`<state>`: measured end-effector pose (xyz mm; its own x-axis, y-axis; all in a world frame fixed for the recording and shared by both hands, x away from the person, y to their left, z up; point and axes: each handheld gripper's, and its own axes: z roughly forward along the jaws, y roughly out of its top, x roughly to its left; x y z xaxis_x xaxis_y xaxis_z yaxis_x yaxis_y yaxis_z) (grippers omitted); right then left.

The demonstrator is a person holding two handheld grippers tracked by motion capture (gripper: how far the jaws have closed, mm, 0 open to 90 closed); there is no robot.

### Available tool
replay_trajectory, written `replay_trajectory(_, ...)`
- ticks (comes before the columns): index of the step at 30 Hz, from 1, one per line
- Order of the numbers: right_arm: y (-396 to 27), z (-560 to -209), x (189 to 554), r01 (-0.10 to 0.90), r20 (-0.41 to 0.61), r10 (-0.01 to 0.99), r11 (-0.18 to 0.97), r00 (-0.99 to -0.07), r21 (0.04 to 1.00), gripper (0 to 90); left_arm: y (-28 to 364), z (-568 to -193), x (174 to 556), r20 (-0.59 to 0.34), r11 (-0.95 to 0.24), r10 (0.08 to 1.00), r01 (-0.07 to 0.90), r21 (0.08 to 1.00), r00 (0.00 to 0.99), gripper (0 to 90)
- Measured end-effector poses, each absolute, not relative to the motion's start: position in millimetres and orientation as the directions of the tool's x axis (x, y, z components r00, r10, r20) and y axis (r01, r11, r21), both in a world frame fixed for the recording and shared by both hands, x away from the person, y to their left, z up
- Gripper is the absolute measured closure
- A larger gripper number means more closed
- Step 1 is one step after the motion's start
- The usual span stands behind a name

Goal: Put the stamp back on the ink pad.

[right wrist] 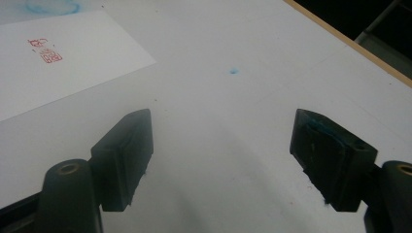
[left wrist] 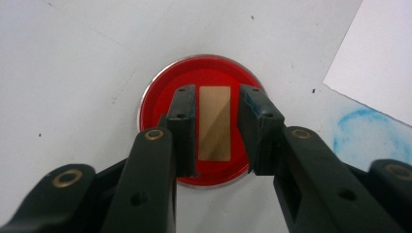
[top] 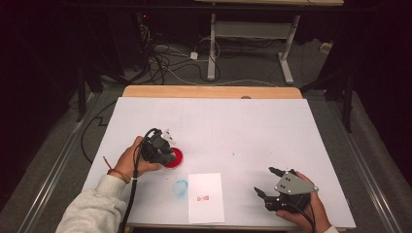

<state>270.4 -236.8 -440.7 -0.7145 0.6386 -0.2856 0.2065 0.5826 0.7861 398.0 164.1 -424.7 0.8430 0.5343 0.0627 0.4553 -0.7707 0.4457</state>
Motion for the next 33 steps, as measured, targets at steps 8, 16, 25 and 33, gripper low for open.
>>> replay_trajectory(8, -236.9, -440.0, 270.4, 0.202, -0.289, 0.642, 0.579, -0.710, 0.790, 23.7, 170.4, -409.8, 379.5, 0.119, -0.724, 0.540, 0.388, 0.570, 0.833, 41.8)
replay_trajectory(16, -238.2, -439.1, 270.0, 0.201, -0.291, 0.652, 0.571, -0.700, 0.796, 23.5, 178.6, -402.6, 355.8, 0.199, -0.636, 0.595, 0.304, 0.710, 0.779, 20.9)
replay_trajectory(25, -240.4, -434.7, 268.5, 0.192, -0.300, 0.667, 0.559, -0.682, 0.807, 23.4, 189.4, -398.7, 325.5, 0.268, -0.544, 0.627, 0.165, 0.822, 0.731, 17.8)
replay_trajectory(33, -242.8, -432.5, 267.6, 0.180, -0.303, 0.678, 0.544, -0.670, 0.820, 23.0, 194.3, -406.9, 308.9, 0.308, -0.547, 0.635, 0.131, 0.827, 0.709, 17.0)
